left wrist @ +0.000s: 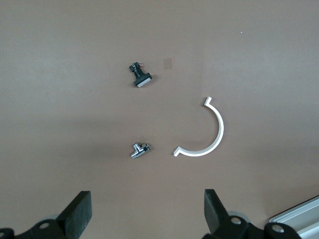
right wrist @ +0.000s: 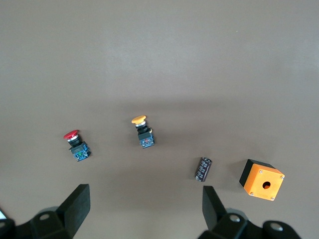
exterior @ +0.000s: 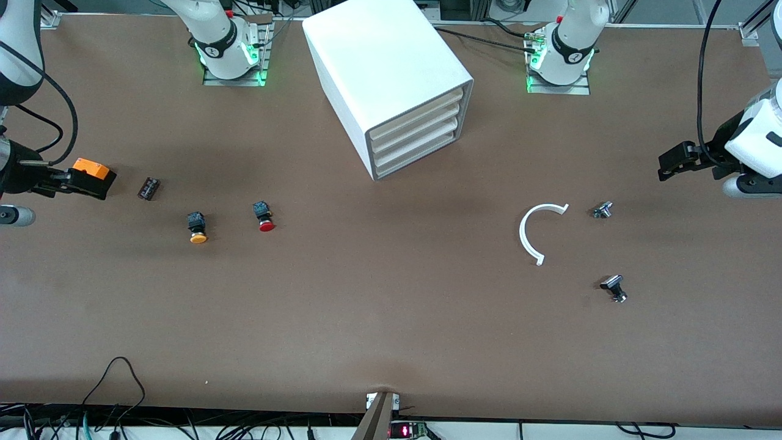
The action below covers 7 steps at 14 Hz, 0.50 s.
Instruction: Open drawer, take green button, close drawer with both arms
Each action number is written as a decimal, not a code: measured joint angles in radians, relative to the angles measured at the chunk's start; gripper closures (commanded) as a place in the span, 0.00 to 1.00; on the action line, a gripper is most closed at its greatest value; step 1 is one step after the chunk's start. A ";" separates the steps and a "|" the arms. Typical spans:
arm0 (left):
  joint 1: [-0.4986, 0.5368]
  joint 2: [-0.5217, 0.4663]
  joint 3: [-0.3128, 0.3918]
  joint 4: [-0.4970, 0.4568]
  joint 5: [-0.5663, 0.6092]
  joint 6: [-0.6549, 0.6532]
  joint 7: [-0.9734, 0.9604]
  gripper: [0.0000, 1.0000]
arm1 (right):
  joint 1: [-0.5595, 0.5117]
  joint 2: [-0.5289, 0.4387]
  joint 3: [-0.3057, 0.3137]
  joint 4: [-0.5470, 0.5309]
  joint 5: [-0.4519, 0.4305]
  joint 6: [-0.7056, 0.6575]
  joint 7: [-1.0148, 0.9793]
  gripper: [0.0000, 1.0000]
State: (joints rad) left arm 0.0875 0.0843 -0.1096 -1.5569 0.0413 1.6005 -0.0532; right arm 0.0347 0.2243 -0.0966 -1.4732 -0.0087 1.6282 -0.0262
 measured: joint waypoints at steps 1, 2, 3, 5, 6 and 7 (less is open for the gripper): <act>0.000 0.000 0.000 0.000 0.000 -0.002 0.000 0.01 | 0.000 0.000 0.000 0.000 0.000 0.000 0.000 0.00; 0.000 0.000 0.000 0.000 0.000 -0.002 0.000 0.01 | 0.000 0.000 0.000 0.000 0.000 0.000 0.000 0.00; 0.000 0.000 0.000 0.000 0.000 -0.003 -0.001 0.01 | 0.000 0.000 0.000 0.000 0.000 0.001 0.000 0.00; 0.000 0.000 0.000 0.001 0.000 -0.003 -0.001 0.01 | 0.000 0.000 0.000 0.000 0.000 0.001 0.000 0.00; 0.000 0.000 0.000 0.001 0.000 -0.003 -0.001 0.01 | 0.000 0.000 0.000 0.000 0.000 0.003 0.000 0.00; 0.000 0.000 0.000 0.001 0.000 -0.003 -0.001 0.01 | 0.000 0.000 0.000 0.000 0.000 0.007 0.000 0.00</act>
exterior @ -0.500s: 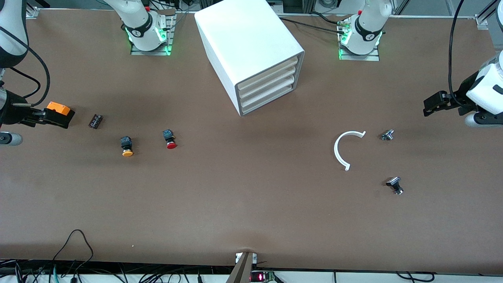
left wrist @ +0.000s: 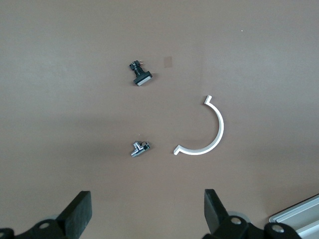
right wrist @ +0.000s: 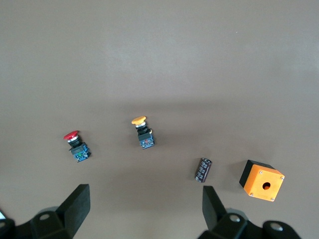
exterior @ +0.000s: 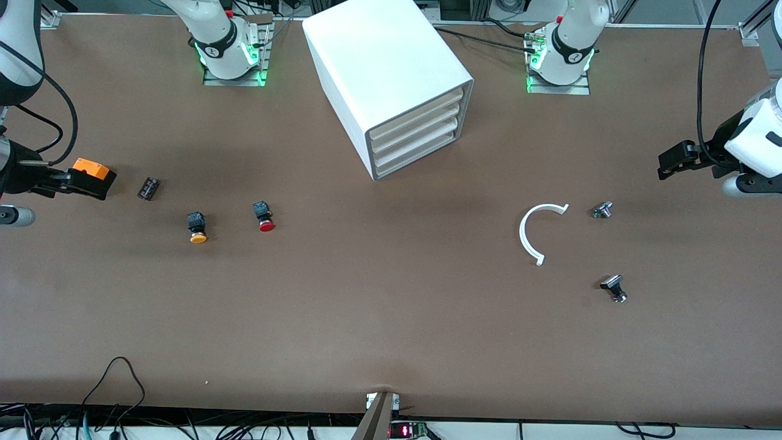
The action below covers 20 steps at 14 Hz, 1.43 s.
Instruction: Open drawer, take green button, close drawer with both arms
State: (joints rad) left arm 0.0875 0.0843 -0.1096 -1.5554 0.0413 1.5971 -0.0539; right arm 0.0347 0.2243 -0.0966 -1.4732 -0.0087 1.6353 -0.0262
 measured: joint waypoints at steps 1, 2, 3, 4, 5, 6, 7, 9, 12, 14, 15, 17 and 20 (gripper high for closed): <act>0.000 0.000 0.000 0.000 0.000 0.000 0.000 0.01 | 0.000 0.000 0.000 0.002 0.000 0.007 0.000 0.00; 0.000 0.000 0.000 0.000 0.000 0.000 0.000 0.01 | 0.000 0.000 0.000 0.011 0.000 0.013 0.000 0.00; 0.000 0.000 0.000 0.000 0.000 -0.001 0.000 0.01 | 0.000 -0.001 0.000 0.031 0.000 0.013 0.000 0.00; 0.000 0.000 0.000 0.001 0.000 -0.001 0.000 0.01 | 0.000 -0.001 0.000 0.055 0.000 0.012 0.000 0.00; 0.000 0.000 0.000 0.001 0.000 -0.001 0.000 0.01 | 0.000 -0.001 0.000 0.072 0.000 0.008 0.000 0.00; 0.000 0.000 0.000 0.001 0.000 -0.001 0.000 0.01 | 0.000 -0.001 0.000 0.081 0.000 0.005 0.000 0.00; 0.000 0.000 0.000 0.001 0.000 -0.001 0.000 0.01 | 0.000 -0.001 0.000 0.083 0.000 0.004 0.000 0.00; 0.000 0.000 0.000 0.001 0.000 -0.002 0.000 0.01 | 0.000 -0.001 0.000 0.083 0.000 0.004 0.000 0.00; 0.000 0.000 0.000 0.001 0.000 -0.002 0.000 0.01 | 0.000 -0.001 0.000 0.083 0.000 0.004 0.000 0.00; 0.000 0.000 0.000 0.001 0.000 -0.002 0.000 0.01 | 0.000 -0.001 0.000 0.083 0.000 0.003 0.000 0.00; 0.000 0.000 0.000 0.001 0.000 -0.002 0.000 0.01 | 0.000 -0.001 0.001 0.083 0.000 0.002 0.000 0.00; 0.000 0.001 0.000 0.001 0.000 -0.002 0.000 0.01 | 0.000 -0.001 0.001 0.083 0.000 -0.023 0.000 0.00; 0.000 0.008 -0.005 0.001 0.000 -0.002 0.000 0.01 | 0.000 -0.001 0.001 0.083 0.000 -0.063 0.000 0.00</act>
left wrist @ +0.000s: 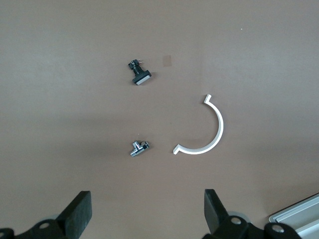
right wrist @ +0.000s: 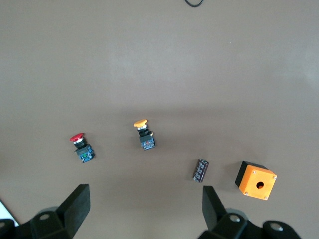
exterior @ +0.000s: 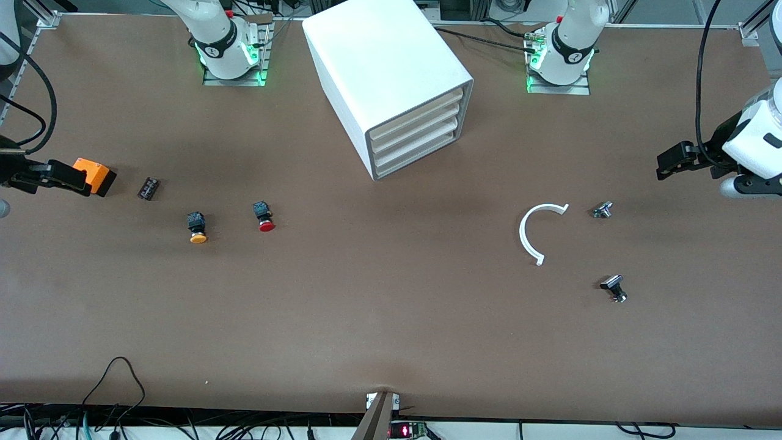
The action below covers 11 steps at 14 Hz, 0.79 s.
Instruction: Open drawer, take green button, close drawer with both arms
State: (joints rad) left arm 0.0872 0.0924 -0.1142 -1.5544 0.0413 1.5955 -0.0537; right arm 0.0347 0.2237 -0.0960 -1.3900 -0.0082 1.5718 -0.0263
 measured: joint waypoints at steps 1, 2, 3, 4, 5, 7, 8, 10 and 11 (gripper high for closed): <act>0.000 0.002 -0.002 0.000 0.000 0.000 0.000 0.01 | 0.000 0.000 0.000 0.000 0.000 -0.002 0.000 0.00; -0.001 0.006 -0.004 0.000 0.000 0.000 0.000 0.01 | 0.000 0.000 0.000 0.000 0.000 -0.003 0.000 0.00; -0.002 0.011 -0.006 -0.001 0.000 0.000 0.001 0.01 | 0.000 0.000 0.000 0.000 0.000 -0.004 0.000 0.00; -0.003 0.021 -0.007 -0.002 0.000 -0.002 0.001 0.01 | 0.000 0.000 0.000 0.000 0.000 -0.004 0.000 0.00; -0.003 0.038 -0.008 -0.006 0.000 -0.005 0.001 0.01 | 0.000 0.000 0.000 0.000 0.000 -0.004 0.000 0.00; -0.001 0.088 -0.008 -0.016 -0.011 -0.006 0.002 0.01 | 0.000 0.000 0.000 0.000 0.000 -0.004 0.000 0.00; 0.000 0.114 -0.008 -0.018 -0.044 -0.006 0.004 0.01 | 0.000 0.000 0.000 0.000 0.000 -0.004 0.000 0.00; 0.001 0.164 -0.008 -0.031 -0.131 -0.007 0.006 0.01 | 0.000 0.000 0.001 0.001 0.000 -0.004 0.000 0.00; 0.001 0.183 -0.013 -0.056 -0.171 -0.006 0.009 0.01 | 0.000 0.000 0.001 0.001 0.000 -0.004 0.000 0.00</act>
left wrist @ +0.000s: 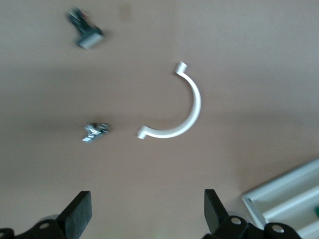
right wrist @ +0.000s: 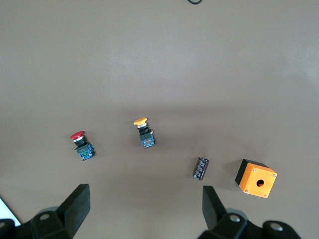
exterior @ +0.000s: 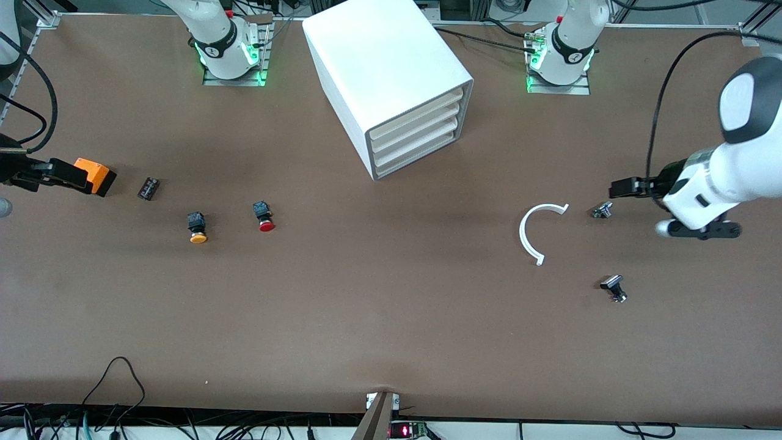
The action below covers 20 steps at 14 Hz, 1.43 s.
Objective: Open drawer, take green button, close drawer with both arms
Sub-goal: 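Move the left gripper toward the cabinet's drawer handle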
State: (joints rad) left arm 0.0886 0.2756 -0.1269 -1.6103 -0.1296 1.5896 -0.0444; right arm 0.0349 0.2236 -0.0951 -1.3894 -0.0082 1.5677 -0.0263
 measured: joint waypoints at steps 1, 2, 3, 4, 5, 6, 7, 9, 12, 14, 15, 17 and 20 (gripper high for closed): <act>0.001 0.017 -0.014 -0.034 -0.035 0.005 0.004 0.01 | 0.000 0.000 0.001 0.000 0.000 0.000 0.000 0.00; 0.000 0.032 -0.033 -0.073 -0.068 0.021 0.004 0.01 | 0.000 0.000 0.001 0.000 0.000 0.000 0.000 0.00; -0.001 0.044 -0.052 -0.116 -0.109 0.049 0.006 0.01 | 0.000 0.001 0.001 0.000 0.000 0.000 0.000 0.00; -0.004 0.056 -0.068 -0.161 -0.163 0.081 0.017 0.01 | 0.001 0.002 0.001 0.000 0.000 0.000 0.000 0.00; -0.007 0.066 -0.078 -0.205 -0.225 0.109 0.047 0.01 | 0.001 0.003 0.001 0.000 0.000 0.000 0.000 0.00; -0.010 0.074 -0.082 -0.247 -0.287 0.131 0.095 0.01 | 0.001 0.004 0.001 0.000 0.000 0.000 0.000 0.00; -0.013 0.083 -0.085 -0.286 -0.347 0.150 0.151 0.01 | 0.001 0.005 0.002 0.000 0.000 -0.001 0.000 0.00; -0.017 0.097 -0.105 -0.355 -0.450 0.187 0.237 0.01 | 0.001 0.015 0.002 0.000 0.000 -0.003 0.000 0.00; -0.040 0.114 -0.140 -0.449 -0.635 0.223 0.349 0.01 | 0.000 0.032 0.001 0.000 0.000 -0.003 0.001 0.00; -0.078 0.132 -0.143 -0.518 -0.774 0.272 0.461 0.01 | -0.003 0.042 0.000 0.000 0.000 -0.003 0.001 0.00; -0.097 0.141 -0.144 -0.546 -0.823 0.289 0.508 0.01 | -0.004 0.051 0.000 0.000 0.000 -0.003 0.001 0.00; -0.125 0.149 -0.145 -0.573 -0.856 0.299 0.561 0.02 | -0.008 0.069 -0.002 0.000 0.000 -0.001 0.001 0.00; -0.169 0.160 -0.146 -0.583 -0.887 0.309 0.669 0.04 | -0.011 0.073 -0.002 0.000 0.000 0.007 0.001 0.00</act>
State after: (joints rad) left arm -0.0801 0.4351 -0.2730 -2.1932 -1.0167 1.8983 0.6251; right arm 0.0234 0.2970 -0.0972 -1.3893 -0.0081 1.5746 -0.0252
